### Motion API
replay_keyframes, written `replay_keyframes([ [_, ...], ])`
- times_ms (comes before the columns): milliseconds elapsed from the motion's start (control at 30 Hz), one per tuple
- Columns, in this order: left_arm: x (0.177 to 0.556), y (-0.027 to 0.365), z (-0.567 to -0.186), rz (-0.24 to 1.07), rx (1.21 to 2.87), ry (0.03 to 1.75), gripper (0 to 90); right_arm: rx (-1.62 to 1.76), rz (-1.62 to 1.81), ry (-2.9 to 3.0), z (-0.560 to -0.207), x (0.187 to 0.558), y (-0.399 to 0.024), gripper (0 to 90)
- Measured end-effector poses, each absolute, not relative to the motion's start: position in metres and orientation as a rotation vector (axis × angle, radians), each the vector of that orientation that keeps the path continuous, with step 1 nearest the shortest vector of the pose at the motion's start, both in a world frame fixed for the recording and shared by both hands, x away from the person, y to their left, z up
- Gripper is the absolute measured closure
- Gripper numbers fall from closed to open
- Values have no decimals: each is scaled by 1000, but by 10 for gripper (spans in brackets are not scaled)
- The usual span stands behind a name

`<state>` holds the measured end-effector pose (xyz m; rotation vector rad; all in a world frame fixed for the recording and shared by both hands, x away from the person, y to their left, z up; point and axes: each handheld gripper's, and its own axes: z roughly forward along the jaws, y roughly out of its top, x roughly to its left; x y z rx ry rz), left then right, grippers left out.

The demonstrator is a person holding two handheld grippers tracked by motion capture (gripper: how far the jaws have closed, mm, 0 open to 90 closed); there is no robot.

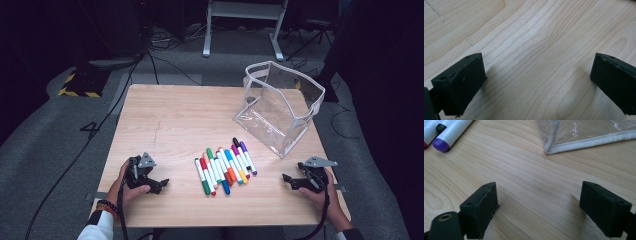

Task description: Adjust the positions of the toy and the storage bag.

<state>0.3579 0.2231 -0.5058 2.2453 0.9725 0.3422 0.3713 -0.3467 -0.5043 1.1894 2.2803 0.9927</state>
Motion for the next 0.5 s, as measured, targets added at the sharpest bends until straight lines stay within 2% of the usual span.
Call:
replay_keyframes([
  [167,358,223,-506,346,2247,971,2,1190,995,2284,-504,372,-347,155],
  [267,358,223,-506,346,2247,972,2,1183,1006,2279,-503,373,-347,242],
  [300,358,223,-506,346,2247,972,2,1183,1006,2279,-503,373,-347,242],
  [333,357,223,-506,346,2246,976,2,1151,989,2253,-501,373,-345,295],
  [500,357,223,-506,347,2246,979,2,1118,1035,2191,-485,377,-341,339],
])
